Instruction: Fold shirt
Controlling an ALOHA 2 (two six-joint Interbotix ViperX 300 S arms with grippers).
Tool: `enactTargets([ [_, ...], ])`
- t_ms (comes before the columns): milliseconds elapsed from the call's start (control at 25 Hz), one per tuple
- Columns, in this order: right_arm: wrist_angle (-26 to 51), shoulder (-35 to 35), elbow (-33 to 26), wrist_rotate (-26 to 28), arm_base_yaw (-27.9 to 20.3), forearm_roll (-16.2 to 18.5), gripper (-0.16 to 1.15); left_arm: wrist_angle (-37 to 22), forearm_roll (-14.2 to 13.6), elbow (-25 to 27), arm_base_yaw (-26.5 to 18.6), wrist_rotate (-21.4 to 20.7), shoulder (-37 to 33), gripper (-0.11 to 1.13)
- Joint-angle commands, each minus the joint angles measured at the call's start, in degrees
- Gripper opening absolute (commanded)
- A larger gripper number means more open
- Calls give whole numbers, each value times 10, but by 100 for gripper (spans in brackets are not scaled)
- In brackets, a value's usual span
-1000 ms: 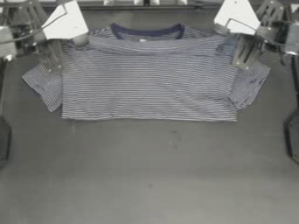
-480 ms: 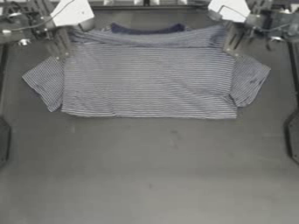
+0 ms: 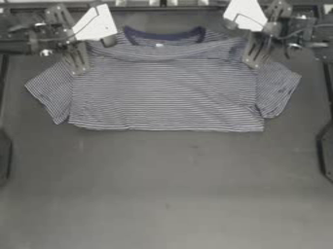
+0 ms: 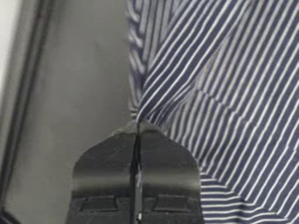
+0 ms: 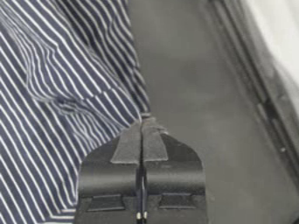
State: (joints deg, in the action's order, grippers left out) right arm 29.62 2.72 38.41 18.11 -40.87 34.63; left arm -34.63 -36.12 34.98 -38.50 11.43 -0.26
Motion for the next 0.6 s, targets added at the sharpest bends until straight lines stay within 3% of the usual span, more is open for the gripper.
enactTargets([
  [40, -10, 2, -3, 2, -7, 2, 14, 2, 0, -9, -2, 3, -5, 36],
  [240, -22, -11, -5, 3, -7, -2, 60, 2, 4, -11, -2, 3, -12, 70],
  [360, -23, -8, -11, 11, -6, -4, 85, 4, 4, -16, -2, 3, -25, 72],
  [600, -10, 28, -39, 11, -6, -16, 87, -8, 4, -35, -2, 0, -58, 74],
])
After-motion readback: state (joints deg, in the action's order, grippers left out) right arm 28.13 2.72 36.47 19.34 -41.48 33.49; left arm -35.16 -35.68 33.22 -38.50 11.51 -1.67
